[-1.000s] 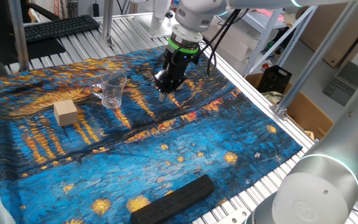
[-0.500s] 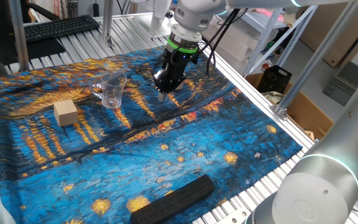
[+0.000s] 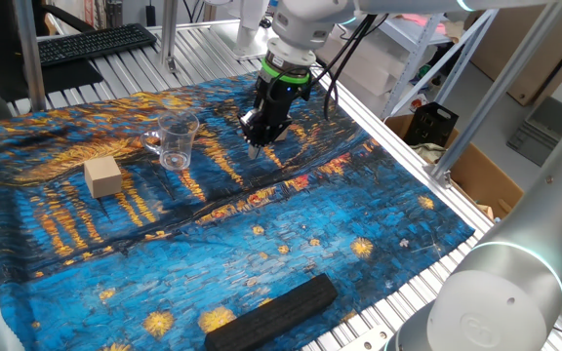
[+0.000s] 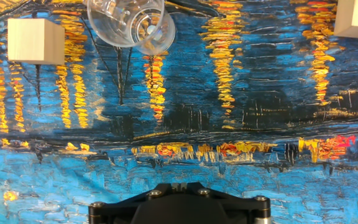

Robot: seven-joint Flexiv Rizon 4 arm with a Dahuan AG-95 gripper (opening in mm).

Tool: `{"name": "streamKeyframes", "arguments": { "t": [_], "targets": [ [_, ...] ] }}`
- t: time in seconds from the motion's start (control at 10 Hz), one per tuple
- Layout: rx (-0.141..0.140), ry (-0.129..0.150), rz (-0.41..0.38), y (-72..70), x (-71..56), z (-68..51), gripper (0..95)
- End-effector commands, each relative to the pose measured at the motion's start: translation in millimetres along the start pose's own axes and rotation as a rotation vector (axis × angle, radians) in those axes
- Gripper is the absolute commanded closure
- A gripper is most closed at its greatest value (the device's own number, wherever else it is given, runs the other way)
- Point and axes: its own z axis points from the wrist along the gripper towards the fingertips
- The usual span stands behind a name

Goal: Pick up the cup

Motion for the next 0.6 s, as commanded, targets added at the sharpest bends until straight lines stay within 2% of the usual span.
{"name": "streamKeyframes", "arguments": {
  "t": [0.1, 0.4, 0.6],
  "targets": [
    [0.002, 0.000, 0.002, 0.4, -0.6, 0.1, 95.0],
    [0.011, -0.014, 0.009, 6.0, -2.3, 2.3, 95.0],
    [0.063, -0.003, 0.036, 17.9, -4.9, 6.9, 95.0]
  ]
}}
